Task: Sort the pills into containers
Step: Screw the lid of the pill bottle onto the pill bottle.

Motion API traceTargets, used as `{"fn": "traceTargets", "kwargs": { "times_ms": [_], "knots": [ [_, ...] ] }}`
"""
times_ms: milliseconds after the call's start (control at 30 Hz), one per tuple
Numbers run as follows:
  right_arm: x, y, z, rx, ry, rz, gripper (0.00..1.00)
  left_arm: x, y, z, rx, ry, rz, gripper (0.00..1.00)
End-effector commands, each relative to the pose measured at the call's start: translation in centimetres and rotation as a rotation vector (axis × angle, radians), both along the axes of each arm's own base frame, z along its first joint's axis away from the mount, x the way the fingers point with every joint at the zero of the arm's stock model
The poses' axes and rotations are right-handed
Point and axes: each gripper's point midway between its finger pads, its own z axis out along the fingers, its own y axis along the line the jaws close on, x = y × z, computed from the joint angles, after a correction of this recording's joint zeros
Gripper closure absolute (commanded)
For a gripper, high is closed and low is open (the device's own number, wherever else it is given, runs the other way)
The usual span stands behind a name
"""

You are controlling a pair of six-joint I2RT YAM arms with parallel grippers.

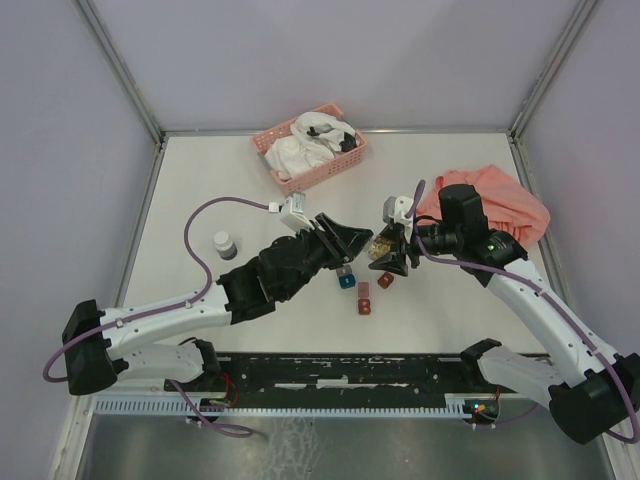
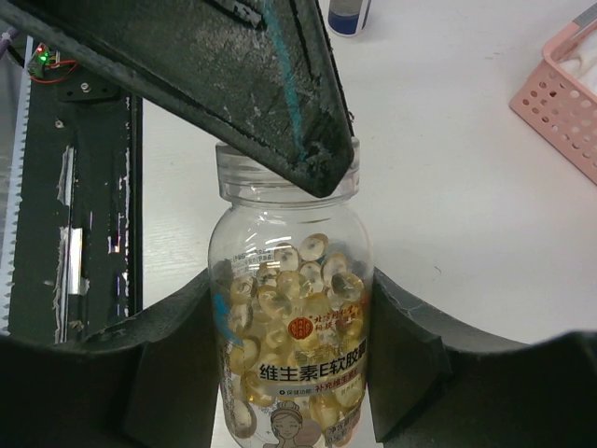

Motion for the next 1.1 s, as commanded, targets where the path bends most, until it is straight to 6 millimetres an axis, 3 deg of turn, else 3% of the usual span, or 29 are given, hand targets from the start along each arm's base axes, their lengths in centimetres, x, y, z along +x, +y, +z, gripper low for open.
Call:
{"fn": "traceTargets", "kwargs": {
  "times_ms": [0, 367, 533, 667, 867, 1067],
  "knots": [
    [0.3, 0.5, 1.5, 0.036, -0.018, 0.005, 0.98, -0.2, -0.2, 3.1, -0.062, -0.052, -0.006, 0.51],
    [-0.9, 1.6, 2.2, 0.107, 0.13, 0.077, 0.98, -1.3, -0.7, 1.9, 0.077, -0.193, -0.118, 0.66],
    [-2.4, 2.1, 3.3, 0.181, 0.224, 0.167, 0.98, -3.7, -0.9, 2.0, 0.17, -0.454, -0.324, 0.74],
    [-3.5, 2.5, 4.2, 0.246, 0.301, 0.25, 0.98, -4.6, 0.0, 2.4, 0.11, -0.575, -0.522, 0.76],
    [-4.2, 2.6, 4.8, 0.271, 0.355, 0.304, 0.98, -6.1, 0.7, 2.4, 0.041, -0.67, -0.76, 0.73],
    [-3.9, 2.7, 4.6, 0.267, 0.364, 0.292, 0.98, -4.0, 1.2, 2.2, 0.12, -0.678, -0.687, 0.58]
  ]
}}
